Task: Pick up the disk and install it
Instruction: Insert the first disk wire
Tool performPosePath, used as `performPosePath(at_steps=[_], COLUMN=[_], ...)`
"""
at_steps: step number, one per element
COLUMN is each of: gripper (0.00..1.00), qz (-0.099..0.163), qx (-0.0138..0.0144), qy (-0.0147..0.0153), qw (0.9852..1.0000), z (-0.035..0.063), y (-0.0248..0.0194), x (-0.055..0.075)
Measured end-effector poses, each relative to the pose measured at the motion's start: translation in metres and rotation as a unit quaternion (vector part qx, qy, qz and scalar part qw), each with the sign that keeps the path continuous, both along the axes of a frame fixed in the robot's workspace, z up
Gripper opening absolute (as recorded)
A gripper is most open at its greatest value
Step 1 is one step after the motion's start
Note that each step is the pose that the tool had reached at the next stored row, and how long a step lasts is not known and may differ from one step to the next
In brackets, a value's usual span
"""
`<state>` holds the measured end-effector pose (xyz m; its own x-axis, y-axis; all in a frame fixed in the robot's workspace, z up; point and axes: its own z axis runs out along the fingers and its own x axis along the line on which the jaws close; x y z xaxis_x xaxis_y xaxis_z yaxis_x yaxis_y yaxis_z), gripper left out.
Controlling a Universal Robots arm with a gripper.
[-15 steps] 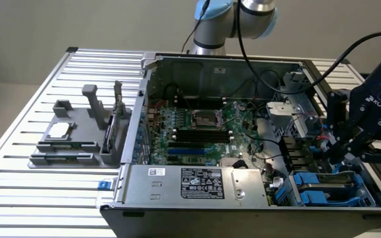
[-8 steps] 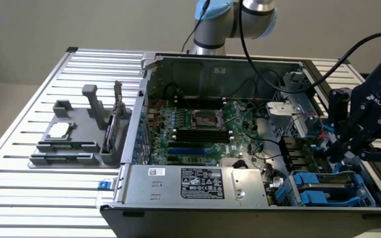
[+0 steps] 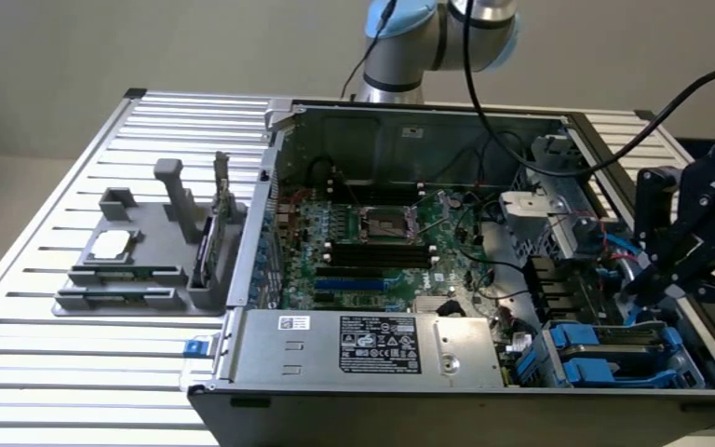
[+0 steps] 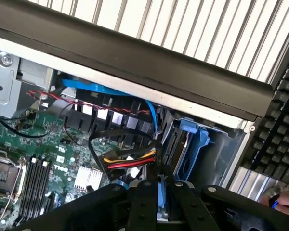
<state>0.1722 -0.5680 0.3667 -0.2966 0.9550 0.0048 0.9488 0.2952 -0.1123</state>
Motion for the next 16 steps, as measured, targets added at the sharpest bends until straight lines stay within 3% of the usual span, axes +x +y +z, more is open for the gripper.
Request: performPosePath(at_steps=[4, 10, 14, 16], gripper=[0.16, 0.16, 0.16, 0.16], qz=[-0.025, -0.072, -0.079, -0.084], qx=[-0.0002, -0.0005, -0.0032, -0.006], qy=[0.0005, 0.0004, 0.0019, 0.0017], qw=[0.9997, 0.9974, 0.9969, 0.9965], z=[-0.0033, -0.0066, -0.0072, -0.0072], y=[-0.0001, 0.0, -0.0003, -0.0007], x=[0.0002, 0.0002, 0.0019, 0.0019])
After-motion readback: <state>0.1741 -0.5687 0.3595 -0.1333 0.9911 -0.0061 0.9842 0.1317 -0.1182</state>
